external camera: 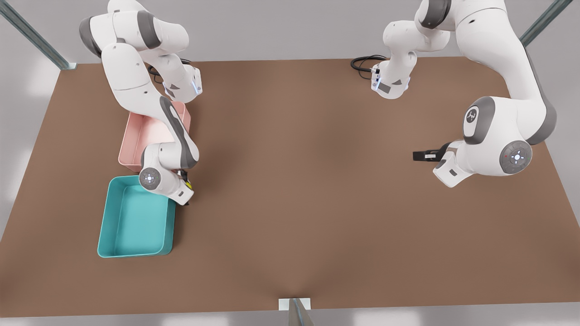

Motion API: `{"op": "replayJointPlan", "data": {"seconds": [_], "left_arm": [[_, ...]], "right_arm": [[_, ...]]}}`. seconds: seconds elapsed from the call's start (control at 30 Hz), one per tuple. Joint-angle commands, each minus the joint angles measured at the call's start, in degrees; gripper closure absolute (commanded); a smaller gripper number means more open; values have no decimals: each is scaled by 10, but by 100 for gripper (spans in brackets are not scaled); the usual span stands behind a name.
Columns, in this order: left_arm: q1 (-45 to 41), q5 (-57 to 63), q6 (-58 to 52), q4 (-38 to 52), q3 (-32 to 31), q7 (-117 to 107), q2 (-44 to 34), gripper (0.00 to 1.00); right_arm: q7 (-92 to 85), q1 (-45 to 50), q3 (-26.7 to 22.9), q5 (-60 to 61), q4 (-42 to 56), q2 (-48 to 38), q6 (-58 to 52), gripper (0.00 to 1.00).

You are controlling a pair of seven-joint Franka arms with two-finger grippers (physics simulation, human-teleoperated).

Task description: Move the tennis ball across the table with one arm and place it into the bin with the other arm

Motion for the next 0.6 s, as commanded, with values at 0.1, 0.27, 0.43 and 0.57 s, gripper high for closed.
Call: {"op": "replayJointPlan", "data": {"seconds": [0.1,0.27,0.43,0.57], "left_arm": [[0,0,0,0,0,2,0,0],[0,0,0,0,0,2,0,0],[-1,0,0,0,0,2,0,0],[-1,0,-1,0,0,1,0,0]], "right_arm": [[-17,7,1,39,58,-24,-93,65],[-35,-6,-73,-19,150,-52,-196,63],[-29,-17,-113,-22,205,24,-180,0],[-23,-17,-113,-15,205,28,-175,0]]}}
